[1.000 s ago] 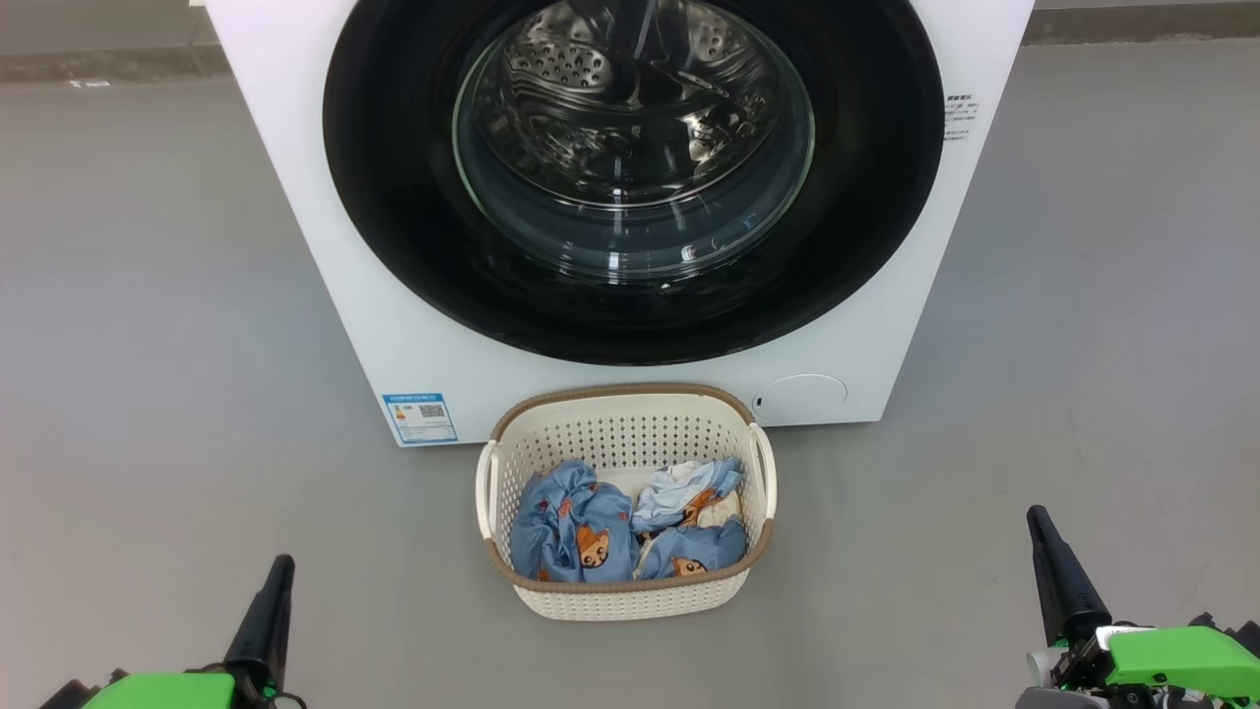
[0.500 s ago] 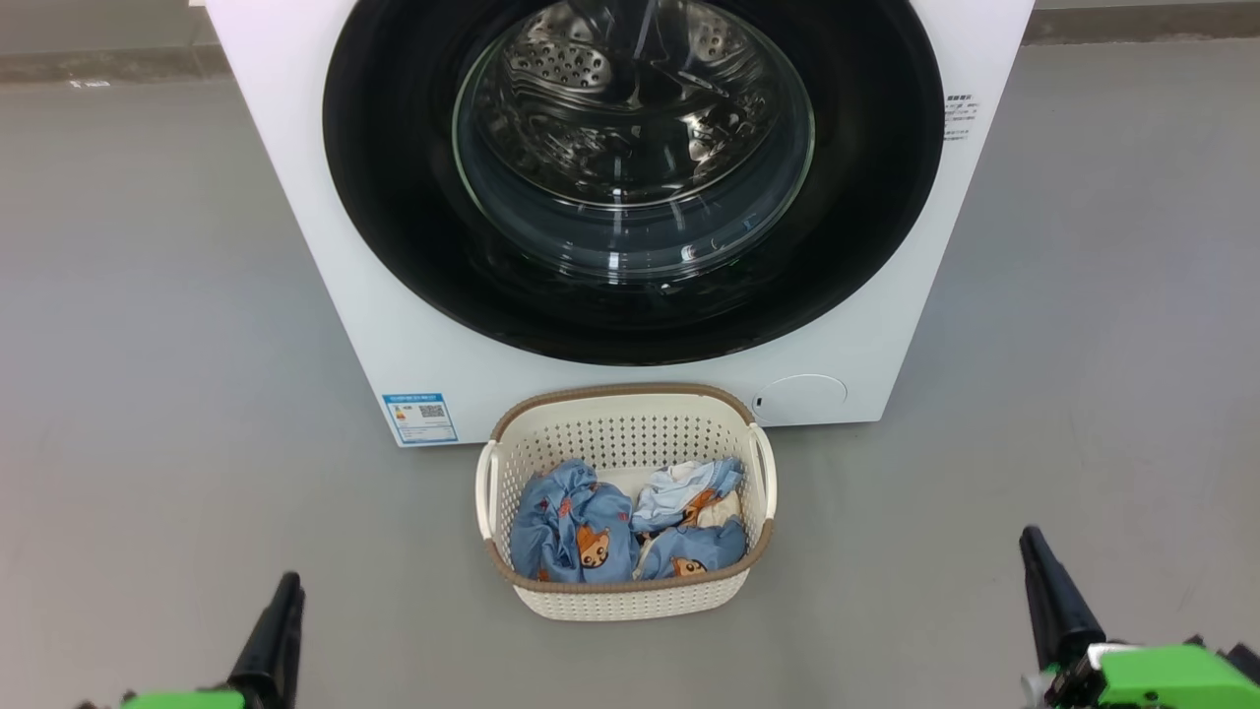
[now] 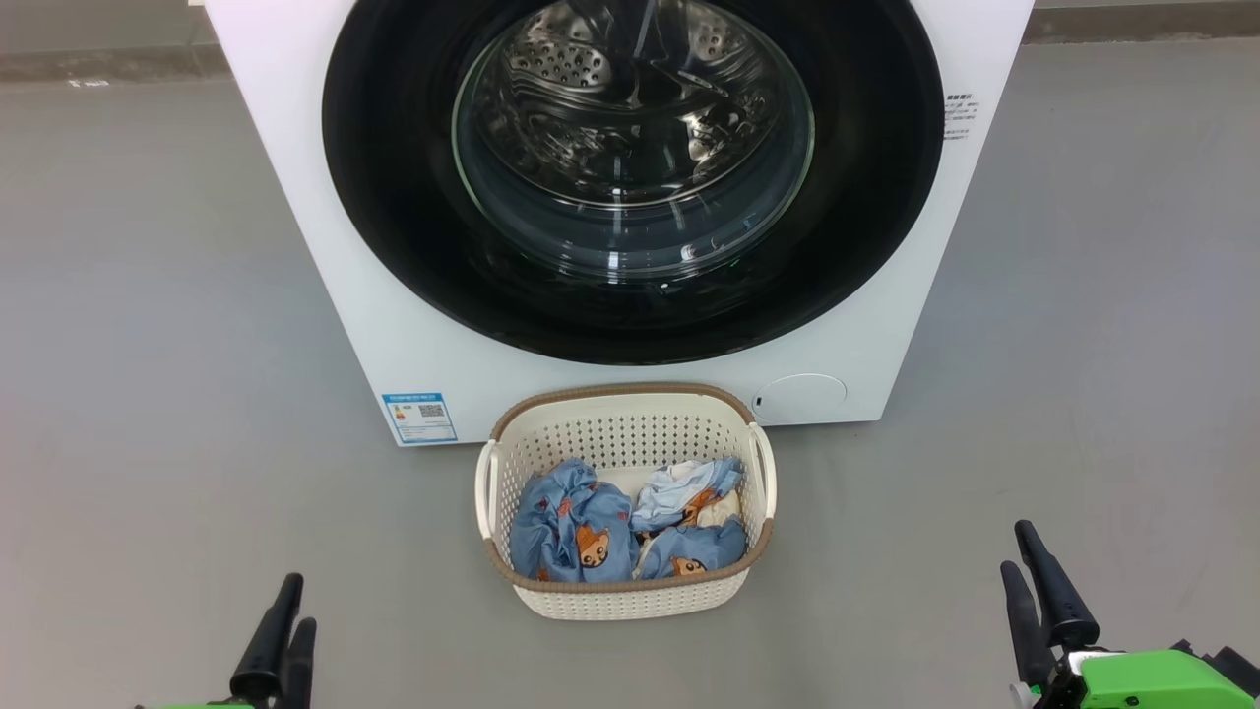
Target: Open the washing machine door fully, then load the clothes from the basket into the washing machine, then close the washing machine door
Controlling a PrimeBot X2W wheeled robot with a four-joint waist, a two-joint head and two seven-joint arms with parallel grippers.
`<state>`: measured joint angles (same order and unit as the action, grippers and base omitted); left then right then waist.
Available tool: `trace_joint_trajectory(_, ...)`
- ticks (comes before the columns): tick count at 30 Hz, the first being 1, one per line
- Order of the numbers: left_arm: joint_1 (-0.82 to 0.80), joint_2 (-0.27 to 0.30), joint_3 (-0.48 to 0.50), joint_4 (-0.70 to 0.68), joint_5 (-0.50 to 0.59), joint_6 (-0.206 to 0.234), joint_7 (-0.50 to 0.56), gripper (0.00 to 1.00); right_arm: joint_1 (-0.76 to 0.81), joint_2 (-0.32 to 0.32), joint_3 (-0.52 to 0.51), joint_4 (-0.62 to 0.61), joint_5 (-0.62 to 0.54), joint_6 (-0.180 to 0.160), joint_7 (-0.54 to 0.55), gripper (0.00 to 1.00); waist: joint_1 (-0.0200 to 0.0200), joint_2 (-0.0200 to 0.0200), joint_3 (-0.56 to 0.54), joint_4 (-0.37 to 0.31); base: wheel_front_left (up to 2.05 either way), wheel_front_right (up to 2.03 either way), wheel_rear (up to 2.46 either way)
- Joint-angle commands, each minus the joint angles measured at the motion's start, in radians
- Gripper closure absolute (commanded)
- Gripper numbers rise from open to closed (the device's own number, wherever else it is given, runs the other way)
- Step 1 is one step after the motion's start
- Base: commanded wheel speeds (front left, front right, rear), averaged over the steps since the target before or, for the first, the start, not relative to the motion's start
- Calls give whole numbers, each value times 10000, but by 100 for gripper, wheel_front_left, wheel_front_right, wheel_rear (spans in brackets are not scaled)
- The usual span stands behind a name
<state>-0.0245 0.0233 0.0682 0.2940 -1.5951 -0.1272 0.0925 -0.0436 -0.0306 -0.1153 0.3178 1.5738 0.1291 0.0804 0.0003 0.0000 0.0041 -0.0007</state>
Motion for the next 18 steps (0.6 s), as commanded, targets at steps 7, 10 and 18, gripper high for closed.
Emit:
trace_joint_trajectory(7, -513, 380, -159, -494, 418, -9, -398, 0, -688, -227, 361, -307, -614, 3, -337, 0, -3, 0, 4, -13, 0, 0, 0)
trace_joint_trajectory(10, -549, 481, -250, -544, 607, -10, -523, 0, -778, -279, 473, -301, -861, 3, -439, 0, -3, 0, 3, -17, 0, 0, 0)
trace_joint_trajectory(18, -646, 673, -432, -641, 1136, -11, -756, 0, -969, -363, 690, -292, -1459, 4, -656, 0, -3, 0, 5, -11, 0, 0, 0)
